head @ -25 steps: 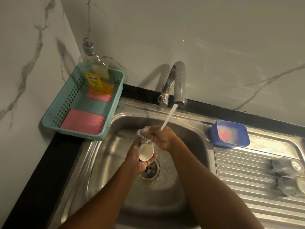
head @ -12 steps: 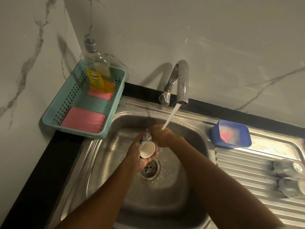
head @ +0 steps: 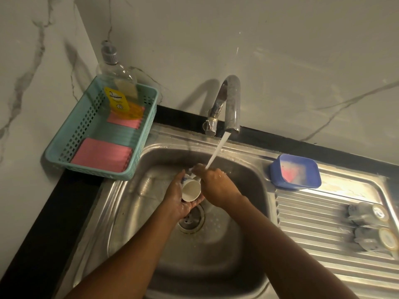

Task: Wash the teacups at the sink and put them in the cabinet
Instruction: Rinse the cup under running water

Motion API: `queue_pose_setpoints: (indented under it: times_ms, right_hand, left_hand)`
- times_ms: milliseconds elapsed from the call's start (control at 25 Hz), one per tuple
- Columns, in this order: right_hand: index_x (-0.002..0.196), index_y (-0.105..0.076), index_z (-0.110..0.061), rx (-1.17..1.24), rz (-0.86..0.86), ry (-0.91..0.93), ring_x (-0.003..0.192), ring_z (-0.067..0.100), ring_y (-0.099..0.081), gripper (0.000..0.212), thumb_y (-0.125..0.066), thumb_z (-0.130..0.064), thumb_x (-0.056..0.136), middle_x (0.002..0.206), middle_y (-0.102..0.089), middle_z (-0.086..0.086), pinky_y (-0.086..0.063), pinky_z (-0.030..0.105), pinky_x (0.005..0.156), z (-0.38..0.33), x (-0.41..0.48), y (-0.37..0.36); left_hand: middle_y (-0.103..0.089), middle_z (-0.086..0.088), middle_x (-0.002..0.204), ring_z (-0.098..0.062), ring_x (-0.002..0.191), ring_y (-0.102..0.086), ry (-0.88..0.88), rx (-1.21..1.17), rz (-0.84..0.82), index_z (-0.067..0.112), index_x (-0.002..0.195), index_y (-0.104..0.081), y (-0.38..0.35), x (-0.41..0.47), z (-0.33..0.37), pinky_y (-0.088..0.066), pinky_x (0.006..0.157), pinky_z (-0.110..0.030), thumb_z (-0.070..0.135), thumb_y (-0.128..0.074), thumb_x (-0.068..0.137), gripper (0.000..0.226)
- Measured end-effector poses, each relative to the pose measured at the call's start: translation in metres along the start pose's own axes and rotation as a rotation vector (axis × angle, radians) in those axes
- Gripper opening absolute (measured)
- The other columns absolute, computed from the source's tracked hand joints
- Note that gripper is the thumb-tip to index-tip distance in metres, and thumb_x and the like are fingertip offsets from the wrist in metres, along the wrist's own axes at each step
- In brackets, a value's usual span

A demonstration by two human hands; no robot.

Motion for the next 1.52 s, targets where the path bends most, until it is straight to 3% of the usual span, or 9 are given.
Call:
queue_pose_setpoints:
  times_ms: [240,520,640,760,880,960,1080,1320,1520]
  right_hand:
    - [0.124,-0.067,-0.021,0.170,-0.123,-0.122,0.116,0.023,-0.063,0.031,-0.050,-0.011,0.100,0.127,-0.065,0.004,-0.053,0.039,0.102,-0.004,0.041,-0.010]
    - [0.108,-0.065,0.008,1.328,-0.309,-0.699,0.076,0.021,-0.063,0.019,-0.052,-0.001,0.097,0.090,-0.067,0.015,-0.052,0.030,0.070,-0.006,0.077,-0.023]
    - [0.112,-0.064,0.001,1.297,-0.388,-0.737,0.076,0.021,-0.062,0.020,-0.048,-0.007,0.102,0.087,-0.066,0.012,-0.051,0.031,0.074,-0.012,0.083,-0.017]
    - [0.126,-0.060,0.005,1.274,-0.324,-0.757,0.087,0.025,-0.061,0.030,-0.043,-0.008,0.105,0.118,-0.065,0.022,-0.052,0.035,0.090,-0.015,0.084,-0.010]
    - [0.138,-0.049,0.009,1.117,-0.275,-0.686,0.096,0.029,-0.062,0.039,-0.046,0.000,0.100,0.144,-0.050,0.028,-0.050,0.030,0.079,-0.020,0.073,-0.004]
    - [0.135,-0.056,0.000,0.835,-0.204,-0.569,0.117,0.028,-0.059,0.036,-0.049,-0.004,0.100,0.140,-0.055,0.019,-0.051,0.025,0.082,-0.017,0.050,0.002]
    - [0.124,-0.063,-0.017,0.780,-0.083,-0.372,0.110,0.018,-0.065,0.025,-0.056,-0.026,0.102,0.121,-0.067,0.002,-0.051,0.021,0.080,0.001,0.009,0.007]
    - [0.141,-0.049,-0.033,0.802,0.112,-0.214,0.115,0.012,-0.063,0.043,-0.057,-0.043,0.100,0.131,-0.062,-0.006,-0.056,0.031,0.094,0.007,-0.029,-0.001]
    - [0.152,-0.039,-0.027,0.687,0.096,-0.279,0.121,0.012,-0.052,0.053,-0.054,-0.035,0.102,0.140,-0.048,-0.007,-0.045,0.018,0.088,-0.009,-0.027,-0.008]
  left_hand:
    - [-0.071,-0.018,0.111,-0.034,0.099,-0.069,-0.034,0.011,-0.021,0.010,0.124,-0.062,0.000,0.002,0.004,-0.053,0.099,-0.052,0.042,-0.069,0.090,0.047]
    - [-0.069,-0.017,0.091,-0.029,0.077,-0.064,-0.096,0.007,-0.029,0.008,0.114,-0.063,0.003,0.004,0.015,-0.053,0.092,-0.048,0.042,-0.061,0.095,0.039]
    - [-0.071,-0.014,0.083,-0.028,0.074,-0.066,-0.130,0.014,-0.065,0.008,0.113,-0.063,0.004,0.004,0.017,-0.053,0.086,-0.045,0.043,-0.059,0.094,0.040]
    - [-0.071,-0.015,0.084,-0.027,0.073,-0.067,-0.113,0.024,-0.050,0.007,0.117,-0.063,0.007,0.006,0.019,-0.055,0.075,-0.041,0.046,-0.060,0.094,0.045]
    - [-0.071,-0.015,0.099,-0.028,0.084,-0.067,-0.105,-0.055,-0.042,0.010,0.119,-0.064,0.011,0.008,0.018,-0.060,0.071,-0.040,0.043,-0.066,0.092,0.043]
    - [-0.070,-0.015,0.110,-0.029,0.096,-0.067,-0.117,-0.089,-0.074,0.013,0.117,-0.066,0.008,0.008,0.017,-0.058,0.080,-0.043,0.041,-0.068,0.091,0.038]
    - [-0.067,-0.016,0.118,-0.029,0.105,-0.066,-0.131,-0.040,-0.193,0.010,0.119,-0.064,-0.009,0.005,0.012,-0.047,0.104,-0.045,0.052,-0.062,0.094,0.049]
    - [-0.067,-0.016,0.117,-0.031,0.116,-0.065,-0.143,0.116,-0.300,0.011,0.131,-0.065,-0.036,0.009,-0.001,-0.053,0.098,-0.045,0.068,-0.048,0.095,0.070]
    - [-0.071,-0.017,0.118,-0.032,0.108,-0.070,-0.167,0.128,-0.198,0.011,0.122,-0.072,-0.019,0.003,-0.001,-0.055,0.089,-0.044,0.061,-0.045,0.099,0.062]
Point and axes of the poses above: each hand's wrist, its own x-axis towards the middle knuckle, its own y-axis out of the back of the hand, z = x × y, the point moved 4 cm from there along x, towards the middle knuckle
